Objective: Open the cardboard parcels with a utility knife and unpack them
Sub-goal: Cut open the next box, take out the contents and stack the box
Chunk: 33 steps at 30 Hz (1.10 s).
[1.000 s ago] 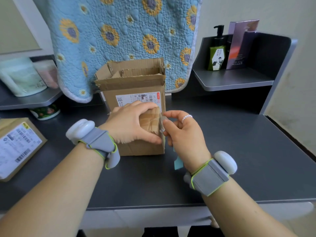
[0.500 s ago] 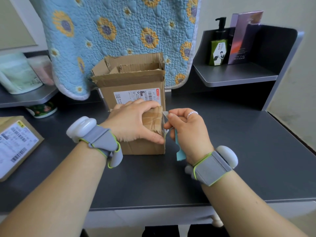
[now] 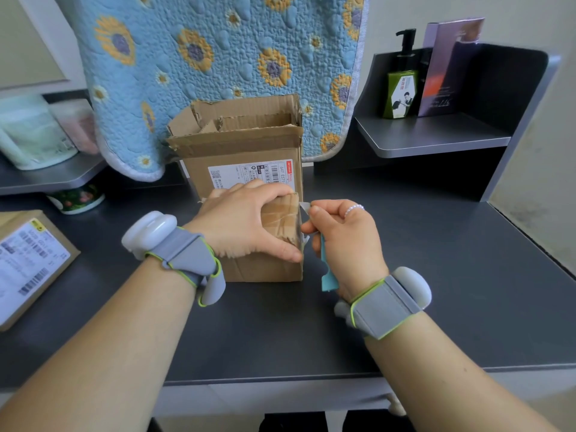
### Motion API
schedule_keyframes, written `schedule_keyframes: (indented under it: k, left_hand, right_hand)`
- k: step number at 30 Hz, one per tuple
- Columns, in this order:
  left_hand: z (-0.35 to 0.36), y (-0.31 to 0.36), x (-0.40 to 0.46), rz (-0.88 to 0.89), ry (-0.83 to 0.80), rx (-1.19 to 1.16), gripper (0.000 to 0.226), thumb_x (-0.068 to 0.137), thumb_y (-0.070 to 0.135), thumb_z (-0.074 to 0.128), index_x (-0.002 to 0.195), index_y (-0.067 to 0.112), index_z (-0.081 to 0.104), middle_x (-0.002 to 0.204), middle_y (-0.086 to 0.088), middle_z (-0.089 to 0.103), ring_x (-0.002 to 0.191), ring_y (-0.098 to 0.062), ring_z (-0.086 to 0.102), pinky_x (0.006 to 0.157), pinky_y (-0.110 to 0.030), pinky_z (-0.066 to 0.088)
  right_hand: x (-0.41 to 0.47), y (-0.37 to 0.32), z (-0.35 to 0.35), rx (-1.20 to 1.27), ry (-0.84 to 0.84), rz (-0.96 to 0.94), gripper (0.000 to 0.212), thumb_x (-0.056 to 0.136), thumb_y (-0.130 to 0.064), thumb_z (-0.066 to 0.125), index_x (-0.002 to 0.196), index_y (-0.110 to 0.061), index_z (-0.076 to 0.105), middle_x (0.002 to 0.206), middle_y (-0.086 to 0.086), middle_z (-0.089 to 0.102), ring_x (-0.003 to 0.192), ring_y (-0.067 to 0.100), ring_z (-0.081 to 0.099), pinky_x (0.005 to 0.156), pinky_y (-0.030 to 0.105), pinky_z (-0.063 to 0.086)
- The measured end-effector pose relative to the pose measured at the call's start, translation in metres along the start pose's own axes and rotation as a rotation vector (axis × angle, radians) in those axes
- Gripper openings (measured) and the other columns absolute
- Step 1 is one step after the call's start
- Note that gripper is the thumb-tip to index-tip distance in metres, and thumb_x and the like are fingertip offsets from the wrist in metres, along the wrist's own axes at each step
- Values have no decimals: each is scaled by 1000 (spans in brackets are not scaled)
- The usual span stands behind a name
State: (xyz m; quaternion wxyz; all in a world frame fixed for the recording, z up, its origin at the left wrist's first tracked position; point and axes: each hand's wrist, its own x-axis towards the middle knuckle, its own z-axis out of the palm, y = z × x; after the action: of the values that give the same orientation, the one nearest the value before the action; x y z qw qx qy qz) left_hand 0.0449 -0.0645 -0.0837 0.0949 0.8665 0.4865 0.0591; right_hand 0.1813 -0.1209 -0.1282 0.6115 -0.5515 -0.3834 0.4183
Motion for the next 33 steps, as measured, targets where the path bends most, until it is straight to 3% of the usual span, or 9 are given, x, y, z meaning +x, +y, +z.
schedule_keyframes:
  k: [15, 33]
  left_hand:
    - [0, 2, -1, -5, -6, 3, 98, 38, 78, 57, 128, 46, 34, 125, 16, 44, 122, -14, 39, 100, -37, 26]
    - [-1, 2, 1, -4, -4, 15, 95, 39, 79, 56, 126, 47, 34, 124, 14, 45, 119, -15, 40, 99, -38, 27]
  right_hand:
    - [-3, -1, -12, 82, -129, 33, 13, 92, -10, 53, 83, -11, 62, 48, -6, 59, 34, 4, 41, 36, 15, 36]
    - [-8, 1, -9, 23, -97, -16, 15, 92, -10, 53, 80, -14, 61, 46, -8, 60, 34, 3, 43, 37, 15, 37]
